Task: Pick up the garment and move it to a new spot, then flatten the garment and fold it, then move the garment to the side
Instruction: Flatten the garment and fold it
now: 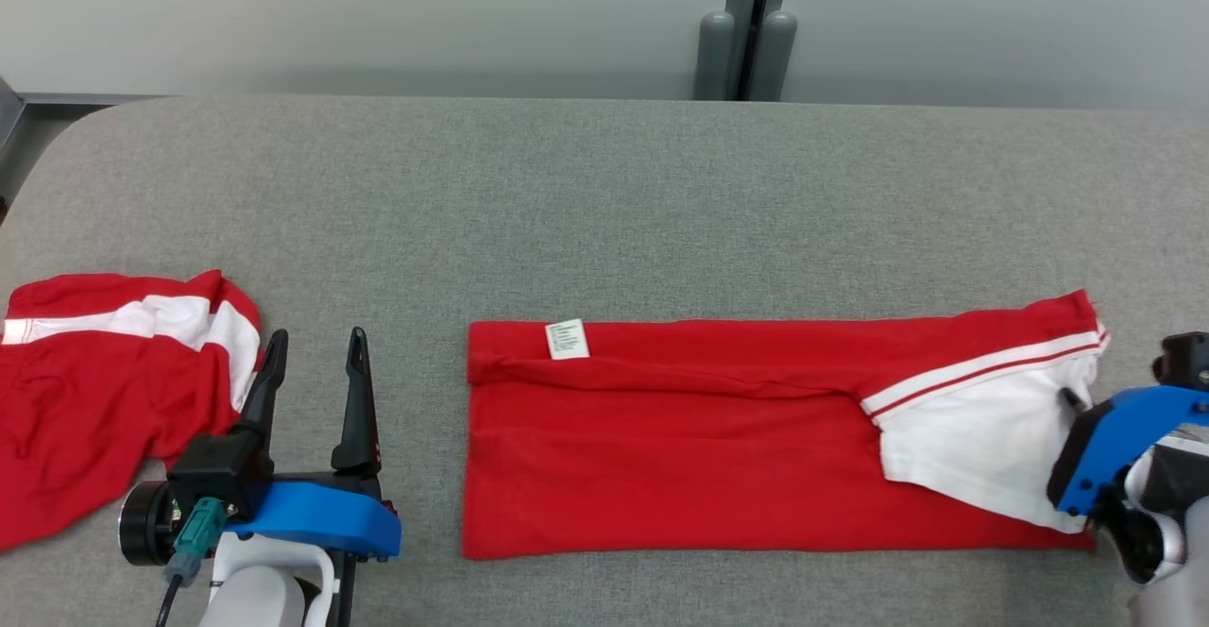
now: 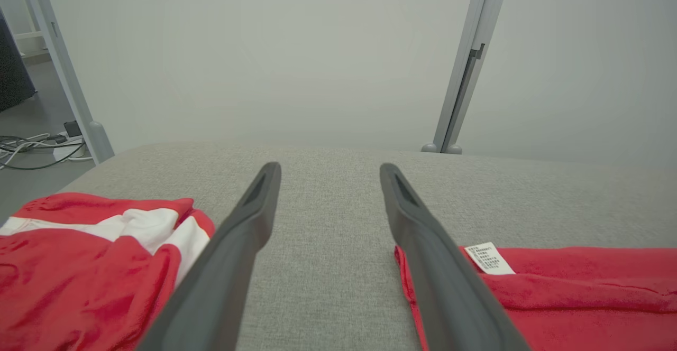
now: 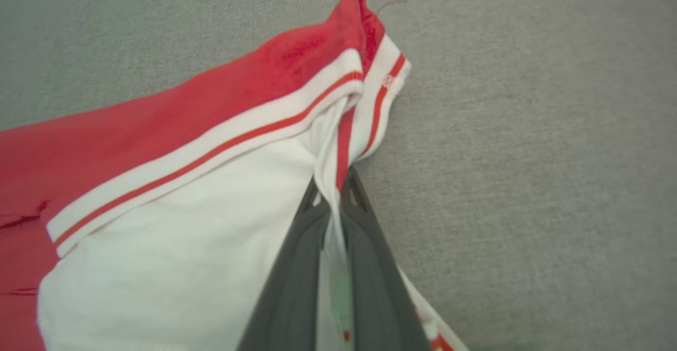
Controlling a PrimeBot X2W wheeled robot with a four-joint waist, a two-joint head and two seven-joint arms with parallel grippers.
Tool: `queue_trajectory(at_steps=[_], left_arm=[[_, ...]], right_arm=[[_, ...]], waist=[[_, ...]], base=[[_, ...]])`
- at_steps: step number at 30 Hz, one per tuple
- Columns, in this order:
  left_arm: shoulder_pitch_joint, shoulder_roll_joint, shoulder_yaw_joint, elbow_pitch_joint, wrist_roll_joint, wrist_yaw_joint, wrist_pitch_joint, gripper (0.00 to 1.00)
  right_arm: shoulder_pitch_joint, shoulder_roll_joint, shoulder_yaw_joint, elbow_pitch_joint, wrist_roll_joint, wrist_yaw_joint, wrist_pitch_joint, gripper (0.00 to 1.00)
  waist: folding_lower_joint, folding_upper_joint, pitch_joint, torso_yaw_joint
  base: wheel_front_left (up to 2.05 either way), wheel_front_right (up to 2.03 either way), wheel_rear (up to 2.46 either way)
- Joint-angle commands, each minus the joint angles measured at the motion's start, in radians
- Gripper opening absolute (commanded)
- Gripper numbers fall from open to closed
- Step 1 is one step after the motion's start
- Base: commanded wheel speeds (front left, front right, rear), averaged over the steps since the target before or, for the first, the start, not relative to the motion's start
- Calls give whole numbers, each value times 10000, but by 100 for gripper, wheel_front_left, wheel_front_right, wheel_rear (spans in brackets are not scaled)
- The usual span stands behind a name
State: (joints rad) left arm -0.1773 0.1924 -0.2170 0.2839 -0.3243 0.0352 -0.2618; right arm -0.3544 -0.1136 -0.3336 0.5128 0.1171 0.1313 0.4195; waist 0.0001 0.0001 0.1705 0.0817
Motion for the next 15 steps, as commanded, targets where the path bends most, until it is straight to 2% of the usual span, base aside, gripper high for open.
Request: queue_trajectory(at_steps=[1,10,15], left_arm=[[79,11,31,-7,44,10,-42,100],[266,-16,36,13,60,-68,-42,100],[274,-12,-1,0,99,-55,-42,100]], right_arm=[[150,-208,-167,-203,-55,-7,8,0],[670,-1042,-1110,-1721,-657,-4,461,0],[1032,-691,-632,-2719,-634,-4,986,0]], waist=[[-1,-1,-78,-72],[-1,-1,-286,-194],[-1,-1,-383,-185]], base=[[0,0,0],[0,0,0],[0,0,0]])
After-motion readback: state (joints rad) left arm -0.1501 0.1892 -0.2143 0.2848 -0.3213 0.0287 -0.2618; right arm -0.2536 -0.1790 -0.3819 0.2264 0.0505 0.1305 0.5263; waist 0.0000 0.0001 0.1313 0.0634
